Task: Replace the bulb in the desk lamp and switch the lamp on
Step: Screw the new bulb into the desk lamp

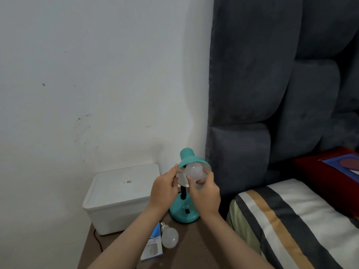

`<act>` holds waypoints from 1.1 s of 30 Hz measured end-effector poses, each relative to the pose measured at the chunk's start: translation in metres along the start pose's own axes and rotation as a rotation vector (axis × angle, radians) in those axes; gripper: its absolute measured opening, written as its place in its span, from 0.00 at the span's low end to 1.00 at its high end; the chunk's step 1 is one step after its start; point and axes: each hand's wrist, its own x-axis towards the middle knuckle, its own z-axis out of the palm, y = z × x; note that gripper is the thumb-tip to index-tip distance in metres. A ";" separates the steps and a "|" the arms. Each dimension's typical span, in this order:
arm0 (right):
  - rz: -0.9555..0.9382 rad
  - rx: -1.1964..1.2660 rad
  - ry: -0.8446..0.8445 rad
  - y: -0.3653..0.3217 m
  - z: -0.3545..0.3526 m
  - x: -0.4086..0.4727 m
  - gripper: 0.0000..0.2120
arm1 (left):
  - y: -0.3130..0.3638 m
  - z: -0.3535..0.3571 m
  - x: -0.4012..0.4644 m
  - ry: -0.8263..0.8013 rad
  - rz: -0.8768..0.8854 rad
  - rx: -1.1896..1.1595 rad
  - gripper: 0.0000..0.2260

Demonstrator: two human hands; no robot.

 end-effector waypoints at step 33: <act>-0.258 -0.116 -0.060 -0.003 -0.006 0.002 0.26 | -0.001 0.001 0.000 0.001 0.000 -0.009 0.15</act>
